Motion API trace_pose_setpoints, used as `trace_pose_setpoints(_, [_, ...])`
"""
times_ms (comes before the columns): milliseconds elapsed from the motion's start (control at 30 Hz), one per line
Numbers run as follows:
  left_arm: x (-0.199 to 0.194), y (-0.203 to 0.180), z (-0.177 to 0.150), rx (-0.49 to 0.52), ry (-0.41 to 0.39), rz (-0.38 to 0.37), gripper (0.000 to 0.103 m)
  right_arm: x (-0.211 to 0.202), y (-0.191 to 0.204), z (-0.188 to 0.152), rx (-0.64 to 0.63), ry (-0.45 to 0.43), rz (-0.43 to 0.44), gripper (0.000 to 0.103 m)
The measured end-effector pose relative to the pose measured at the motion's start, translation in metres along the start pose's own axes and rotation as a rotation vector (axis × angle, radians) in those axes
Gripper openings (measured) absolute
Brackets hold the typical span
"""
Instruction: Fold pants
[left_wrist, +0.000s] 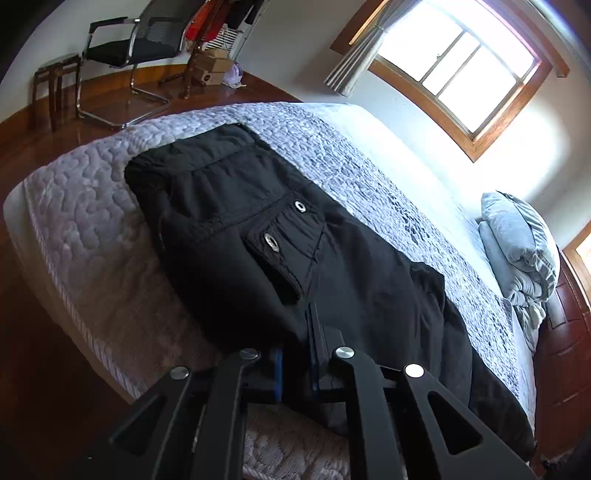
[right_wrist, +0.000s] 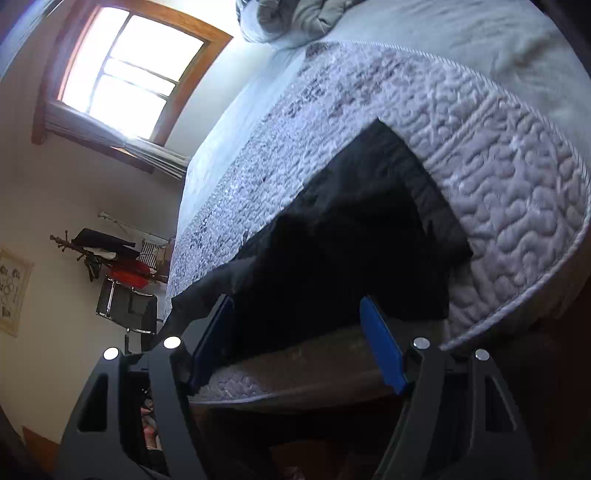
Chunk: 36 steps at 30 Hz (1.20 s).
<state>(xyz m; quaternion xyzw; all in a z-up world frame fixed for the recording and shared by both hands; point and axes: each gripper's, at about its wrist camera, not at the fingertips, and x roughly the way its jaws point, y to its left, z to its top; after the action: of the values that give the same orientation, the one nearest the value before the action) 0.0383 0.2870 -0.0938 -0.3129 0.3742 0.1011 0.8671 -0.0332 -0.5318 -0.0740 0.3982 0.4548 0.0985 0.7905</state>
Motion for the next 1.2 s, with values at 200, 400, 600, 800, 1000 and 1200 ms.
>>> trace_pose_setpoints(200, [0.008, 0.012, -0.009, -0.009, 0.015, -0.006, 0.013, 0.000, 0.022, -0.002, 0.132, 0.038, 0.103, 0.073])
trace_pose_setpoints(400, [0.012, 0.010, -0.011, 0.018, 0.008, -0.006, 0.015, 0.021, 0.030, 0.030, 0.290, 0.066, -0.044, 0.075])
trace_pose_setpoints(600, [0.015, 0.009, -0.014, 0.023, 0.022, -0.013, 0.022, 0.068, 0.006, 0.037, 0.447, 0.114, -0.201, 0.011])
trace_pose_setpoints(800, [0.023, 0.010, -0.014, 0.004, 0.036, -0.013, 0.024, 0.063, 0.046, 0.053, 0.236, 0.013, -0.089, 0.002])
trace_pose_setpoints(1000, [0.028, 0.008, -0.018, 0.004, 0.043, -0.007, 0.024, 0.006, 0.111, 0.058, -0.191, -0.226, 0.346, 0.001])
trace_pose_setpoints(1200, [0.032, 0.007, -0.017, -0.005, 0.060, 0.006, 0.026, 0.051, 0.001, 0.032, 0.081, -0.118, 0.053, 0.002])
